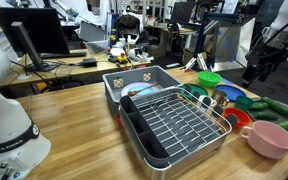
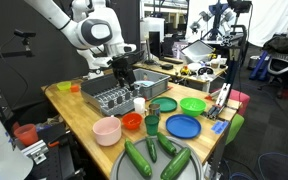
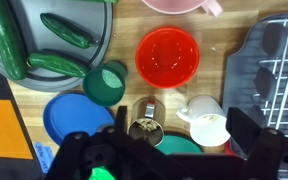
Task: Pour the contents of the jug into the pink mug
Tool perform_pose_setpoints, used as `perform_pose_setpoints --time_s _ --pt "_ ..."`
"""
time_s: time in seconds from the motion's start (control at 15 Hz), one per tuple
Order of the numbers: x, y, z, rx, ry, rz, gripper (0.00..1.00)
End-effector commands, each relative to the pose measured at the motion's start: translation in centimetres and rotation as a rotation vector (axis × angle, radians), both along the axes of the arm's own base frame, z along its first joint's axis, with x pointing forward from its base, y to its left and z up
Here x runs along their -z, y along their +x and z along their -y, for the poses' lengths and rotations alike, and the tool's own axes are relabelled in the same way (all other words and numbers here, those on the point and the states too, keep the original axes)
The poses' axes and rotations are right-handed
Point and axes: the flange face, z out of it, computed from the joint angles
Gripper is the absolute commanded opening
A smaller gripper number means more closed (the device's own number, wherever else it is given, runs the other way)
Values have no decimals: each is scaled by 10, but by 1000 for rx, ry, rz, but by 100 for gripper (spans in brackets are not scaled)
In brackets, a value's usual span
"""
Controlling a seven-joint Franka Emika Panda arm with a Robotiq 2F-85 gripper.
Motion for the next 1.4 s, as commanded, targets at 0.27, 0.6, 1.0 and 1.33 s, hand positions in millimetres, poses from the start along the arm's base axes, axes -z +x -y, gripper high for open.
perform_pose_setpoints --time_s 0.27,0.6,1.0,1.33 --pt "30 55 7 -100 59 -24 100" --pt "59 68 9 -79 128 -49 100" --pt "64 64 8 -72 109 -67 100" --pt "65 65 10 -54 100 -37 100"
